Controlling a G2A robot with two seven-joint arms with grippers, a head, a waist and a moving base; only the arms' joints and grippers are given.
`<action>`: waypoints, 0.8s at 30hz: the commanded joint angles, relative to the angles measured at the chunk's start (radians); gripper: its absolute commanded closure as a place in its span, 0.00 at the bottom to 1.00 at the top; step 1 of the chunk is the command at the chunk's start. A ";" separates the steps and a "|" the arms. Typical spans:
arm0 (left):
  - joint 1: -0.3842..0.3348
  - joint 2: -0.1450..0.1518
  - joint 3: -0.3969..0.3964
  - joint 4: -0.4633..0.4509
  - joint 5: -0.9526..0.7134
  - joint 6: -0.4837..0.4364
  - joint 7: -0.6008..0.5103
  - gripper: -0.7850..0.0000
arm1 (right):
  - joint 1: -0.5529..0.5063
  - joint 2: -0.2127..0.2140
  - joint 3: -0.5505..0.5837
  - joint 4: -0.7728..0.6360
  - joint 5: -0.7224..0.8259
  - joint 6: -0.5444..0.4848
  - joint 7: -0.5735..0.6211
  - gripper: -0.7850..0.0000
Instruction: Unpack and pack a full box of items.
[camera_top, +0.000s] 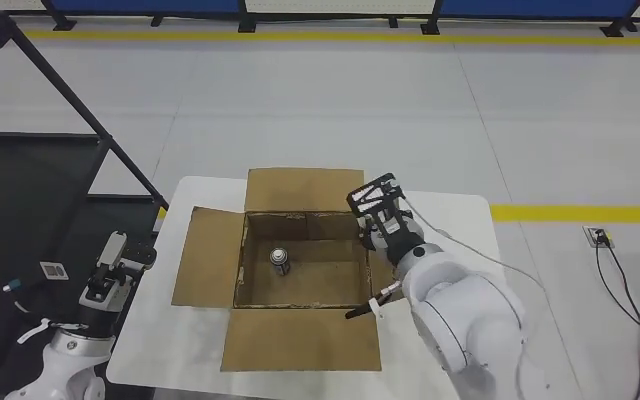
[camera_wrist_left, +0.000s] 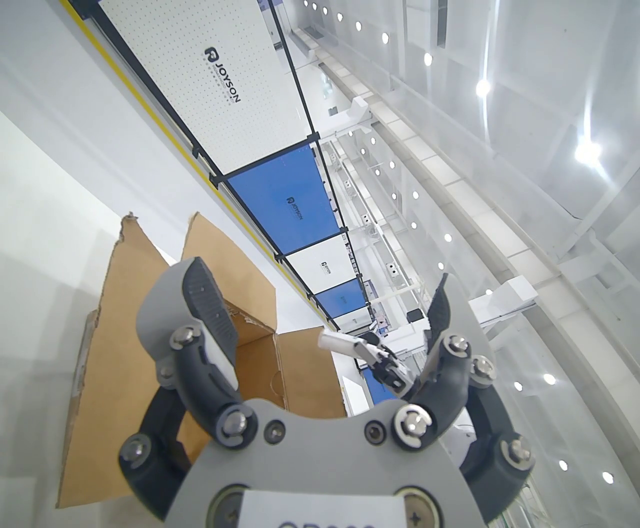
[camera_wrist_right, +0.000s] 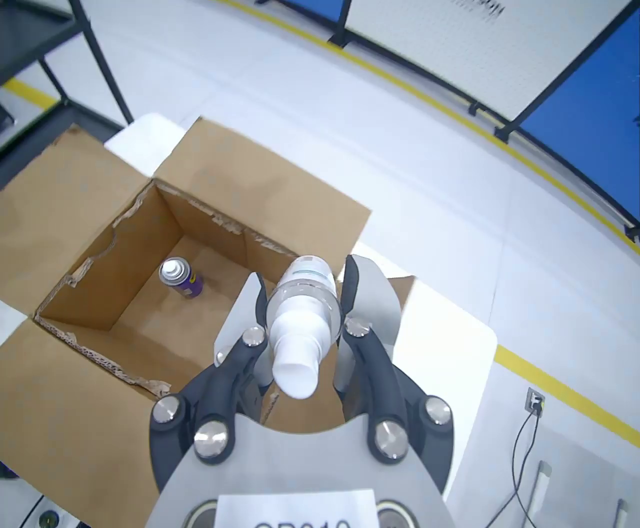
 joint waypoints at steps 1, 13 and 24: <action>0.000 0.000 0.000 0.000 0.000 0.000 0.000 0.00 | -0.069 0.009 0.095 -0.063 -0.005 -0.008 -0.013 1.00; 0.000 0.000 0.000 0.000 0.000 0.000 0.000 0.00 | -0.155 0.032 0.344 0.134 0.046 -0.042 0.029 1.00; 0.000 0.000 0.000 0.000 0.000 0.000 0.000 0.00 | -0.101 0.046 0.395 0.444 0.112 -0.090 0.070 1.00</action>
